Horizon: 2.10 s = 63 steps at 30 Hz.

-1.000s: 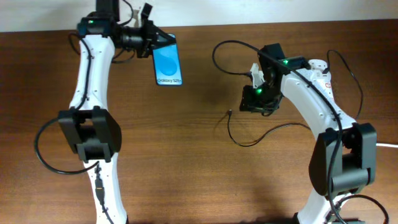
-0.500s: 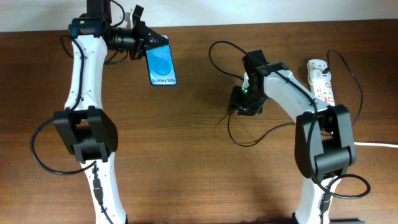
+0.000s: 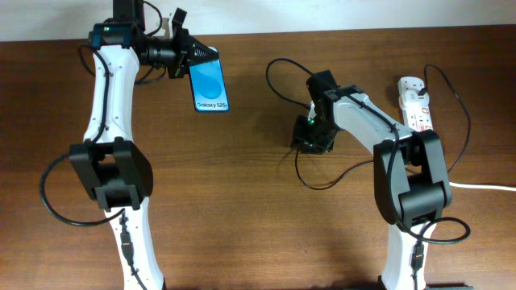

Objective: Plug charger to phone and switch on socket
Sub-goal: 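Move the right gripper down over the black cable's USB-C plug, then close the right gripper on the USB-C plug and lift it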

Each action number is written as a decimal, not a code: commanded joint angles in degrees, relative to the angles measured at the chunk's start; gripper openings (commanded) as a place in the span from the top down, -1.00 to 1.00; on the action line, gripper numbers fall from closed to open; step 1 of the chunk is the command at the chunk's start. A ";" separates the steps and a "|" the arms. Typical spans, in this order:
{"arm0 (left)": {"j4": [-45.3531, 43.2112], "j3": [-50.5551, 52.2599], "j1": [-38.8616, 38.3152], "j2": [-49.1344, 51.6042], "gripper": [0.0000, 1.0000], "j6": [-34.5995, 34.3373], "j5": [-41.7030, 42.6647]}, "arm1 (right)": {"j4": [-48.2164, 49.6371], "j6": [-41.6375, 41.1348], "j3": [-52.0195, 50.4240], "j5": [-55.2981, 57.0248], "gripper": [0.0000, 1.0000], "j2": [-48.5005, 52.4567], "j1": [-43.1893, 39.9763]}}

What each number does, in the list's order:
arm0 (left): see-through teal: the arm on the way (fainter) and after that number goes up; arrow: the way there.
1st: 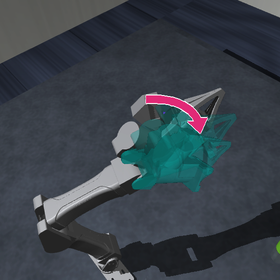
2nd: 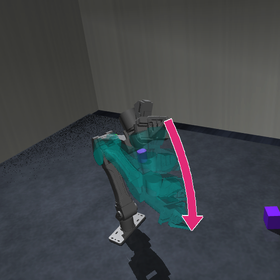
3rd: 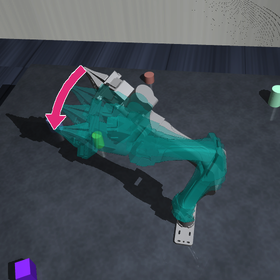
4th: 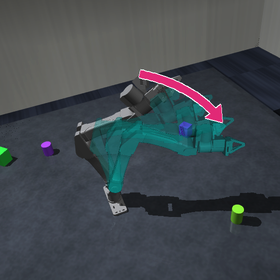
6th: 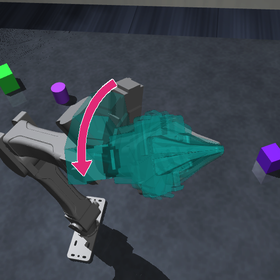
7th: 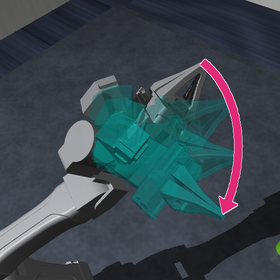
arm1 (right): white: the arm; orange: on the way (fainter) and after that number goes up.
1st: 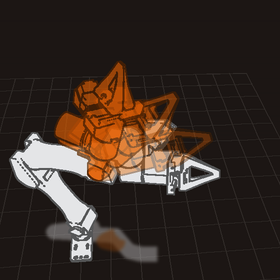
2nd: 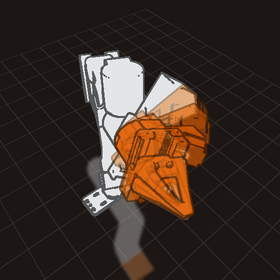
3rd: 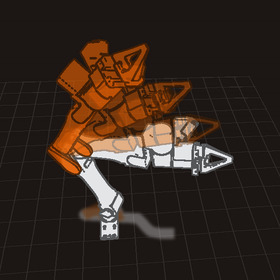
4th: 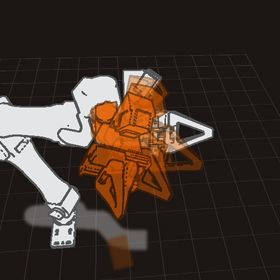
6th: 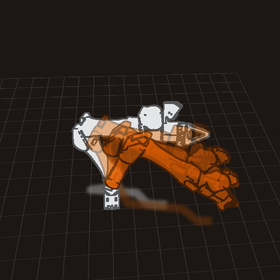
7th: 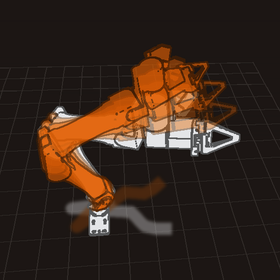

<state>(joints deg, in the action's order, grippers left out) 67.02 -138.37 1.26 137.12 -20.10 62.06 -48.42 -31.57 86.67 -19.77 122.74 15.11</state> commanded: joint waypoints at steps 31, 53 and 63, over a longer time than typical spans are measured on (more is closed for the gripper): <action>1.09 -0.74 0.24 -2.97 1.00 0.96 3.78 | -6.12 42.62 0.35 -31.06 0.92 -20.52 -8.57; -2.03 -0.74 -1.09 -2.97 1.00 0.90 22.77 | -4.90 17.57 -2.10 -0.04 0.92 -12.37 -0.52; -2.03 -0.74 -1.09 -2.97 1.00 0.90 22.58 | -1.57 14.78 -1.46 -0.48 0.03 -5.90 0.13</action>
<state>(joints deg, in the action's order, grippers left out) 64.93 -138.37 0.08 137.12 -19.44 82.70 -50.22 -16.43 84.73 -20.97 116.62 15.42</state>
